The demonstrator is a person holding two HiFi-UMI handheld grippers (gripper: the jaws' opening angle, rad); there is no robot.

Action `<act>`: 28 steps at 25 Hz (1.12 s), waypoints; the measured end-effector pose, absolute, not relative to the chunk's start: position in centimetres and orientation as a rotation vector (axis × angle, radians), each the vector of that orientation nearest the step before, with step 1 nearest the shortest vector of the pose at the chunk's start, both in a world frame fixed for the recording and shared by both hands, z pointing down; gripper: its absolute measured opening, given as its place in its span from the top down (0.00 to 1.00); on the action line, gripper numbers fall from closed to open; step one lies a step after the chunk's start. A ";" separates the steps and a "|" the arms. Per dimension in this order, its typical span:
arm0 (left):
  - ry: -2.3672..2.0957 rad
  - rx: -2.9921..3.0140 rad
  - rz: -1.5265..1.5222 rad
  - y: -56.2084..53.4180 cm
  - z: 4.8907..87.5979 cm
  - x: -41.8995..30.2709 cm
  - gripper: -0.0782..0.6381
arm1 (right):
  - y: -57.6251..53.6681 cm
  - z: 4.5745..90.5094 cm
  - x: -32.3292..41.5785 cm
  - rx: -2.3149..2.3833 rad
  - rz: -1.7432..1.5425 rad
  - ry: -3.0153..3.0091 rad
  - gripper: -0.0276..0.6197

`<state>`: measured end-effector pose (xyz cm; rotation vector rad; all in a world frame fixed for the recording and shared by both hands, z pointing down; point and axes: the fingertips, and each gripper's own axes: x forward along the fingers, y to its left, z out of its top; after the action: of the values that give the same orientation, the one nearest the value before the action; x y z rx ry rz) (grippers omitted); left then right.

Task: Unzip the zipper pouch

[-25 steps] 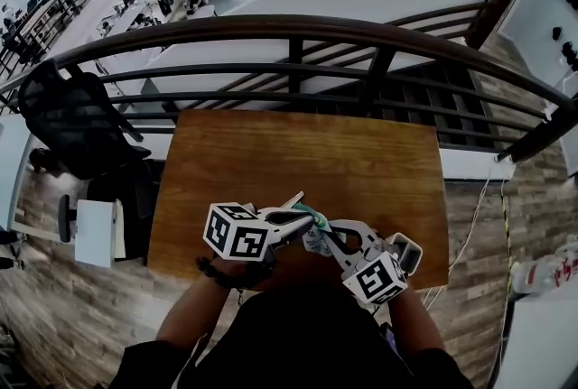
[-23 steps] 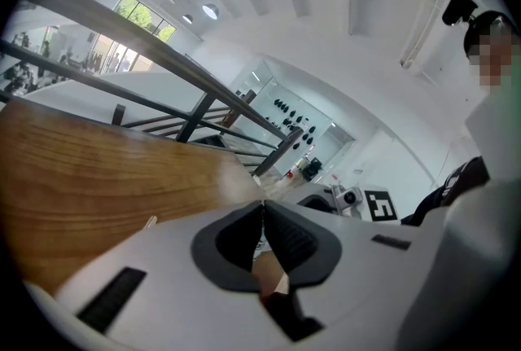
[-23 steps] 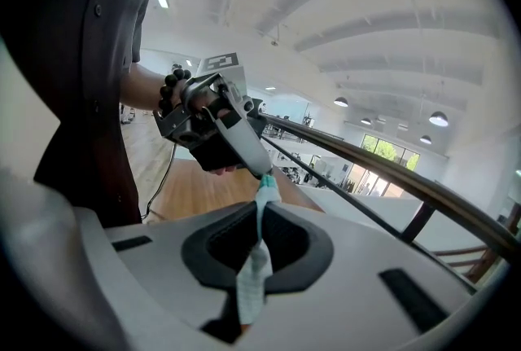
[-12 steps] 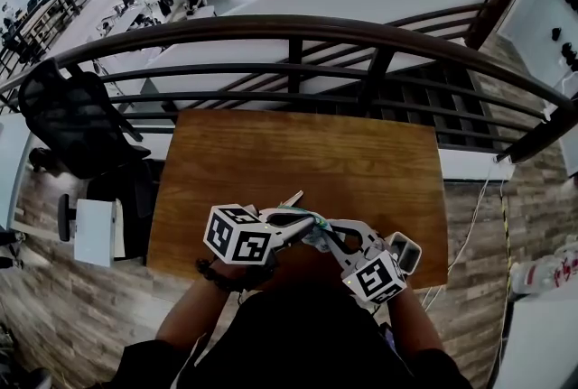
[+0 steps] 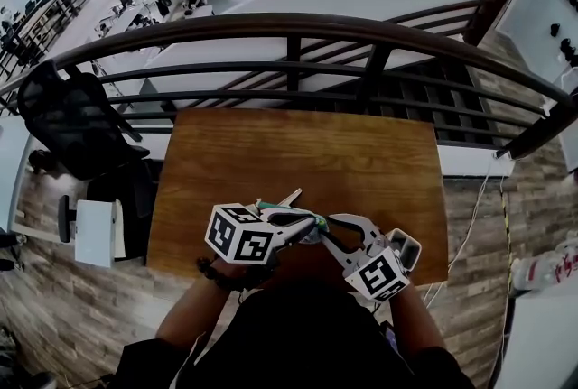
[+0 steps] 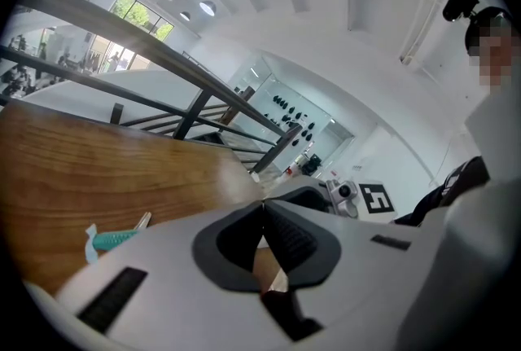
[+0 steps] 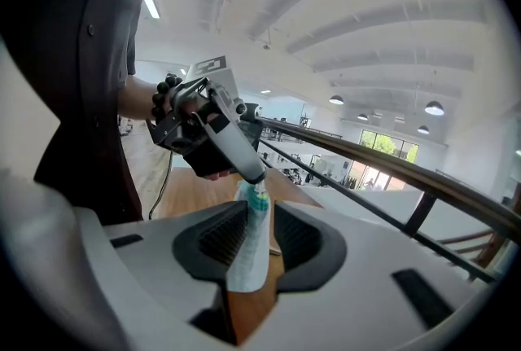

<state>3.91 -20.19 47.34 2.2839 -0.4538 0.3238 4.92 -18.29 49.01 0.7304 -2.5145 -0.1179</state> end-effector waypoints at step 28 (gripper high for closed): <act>-0.562 2.332 0.392 -21.5 48.1 2.5 0.87 | -18.2 48.0 5.5 0.743 -0.098 -2.567 0.92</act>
<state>2.49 -21.46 48.11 2.3324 -0.5619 0.3919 5.51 -18.21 47.98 0.7429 -2.5671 -0.0984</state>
